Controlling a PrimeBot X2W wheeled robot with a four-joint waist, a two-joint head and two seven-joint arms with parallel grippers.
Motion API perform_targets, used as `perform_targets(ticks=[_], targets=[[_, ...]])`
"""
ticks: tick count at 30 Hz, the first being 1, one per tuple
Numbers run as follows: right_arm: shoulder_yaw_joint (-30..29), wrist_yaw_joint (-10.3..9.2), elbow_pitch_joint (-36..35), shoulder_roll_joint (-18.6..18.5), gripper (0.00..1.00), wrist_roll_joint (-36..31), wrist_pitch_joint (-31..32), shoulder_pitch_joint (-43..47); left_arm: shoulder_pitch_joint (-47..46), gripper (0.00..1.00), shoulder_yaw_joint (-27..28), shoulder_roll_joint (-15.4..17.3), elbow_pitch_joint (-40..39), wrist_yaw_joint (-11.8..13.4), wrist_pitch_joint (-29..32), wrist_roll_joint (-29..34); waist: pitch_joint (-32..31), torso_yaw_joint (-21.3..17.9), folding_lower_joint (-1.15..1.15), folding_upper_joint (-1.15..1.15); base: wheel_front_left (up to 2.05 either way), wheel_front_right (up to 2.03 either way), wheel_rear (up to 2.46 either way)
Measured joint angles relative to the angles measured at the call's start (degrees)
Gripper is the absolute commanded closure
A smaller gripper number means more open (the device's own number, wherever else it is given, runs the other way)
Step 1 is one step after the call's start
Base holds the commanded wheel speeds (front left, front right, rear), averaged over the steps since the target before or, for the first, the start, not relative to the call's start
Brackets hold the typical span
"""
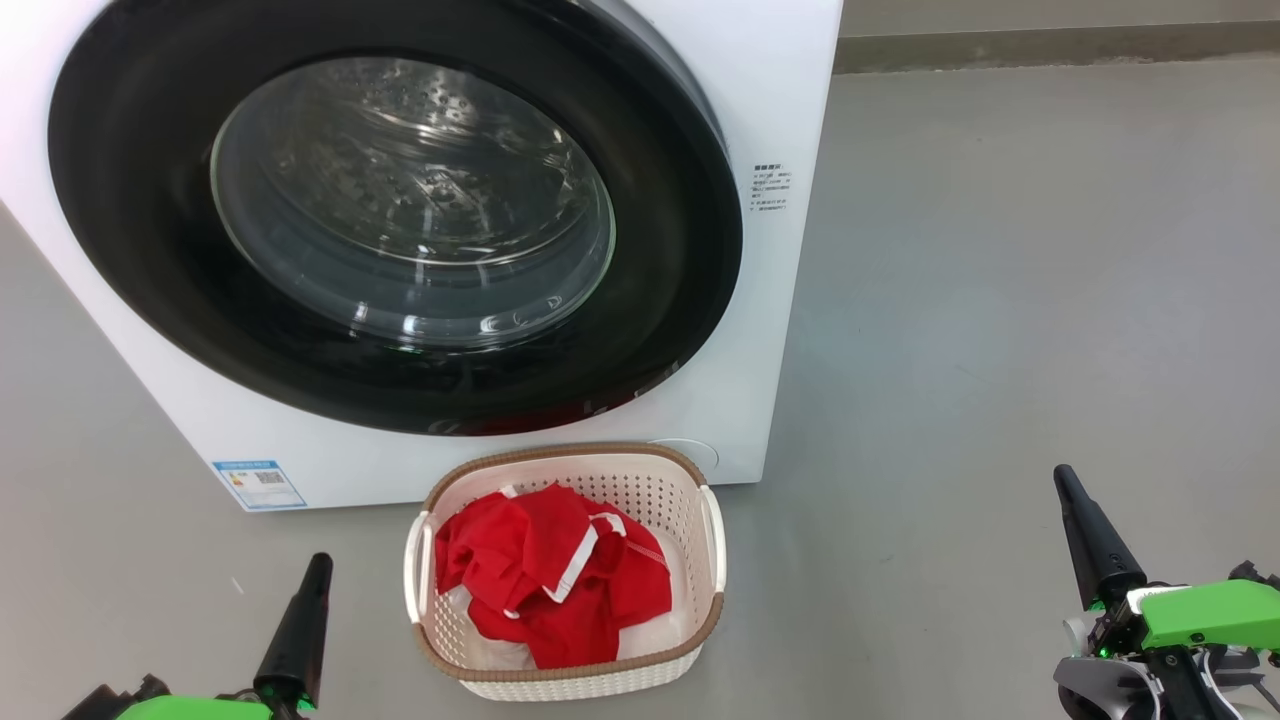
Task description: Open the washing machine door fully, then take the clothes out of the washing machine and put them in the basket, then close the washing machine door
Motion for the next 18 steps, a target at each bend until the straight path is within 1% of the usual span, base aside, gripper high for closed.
perform_targets(ticks=[18], targets=[[-0.12,0.0,0.0,0.07,1.0,-0.01,0.08,0.0,0.0,1.0,0.0,0.0,0.0,0.0,0.0,0.0,0.0,0.0,0.0,0.0,0.0,0.0,0.0]])
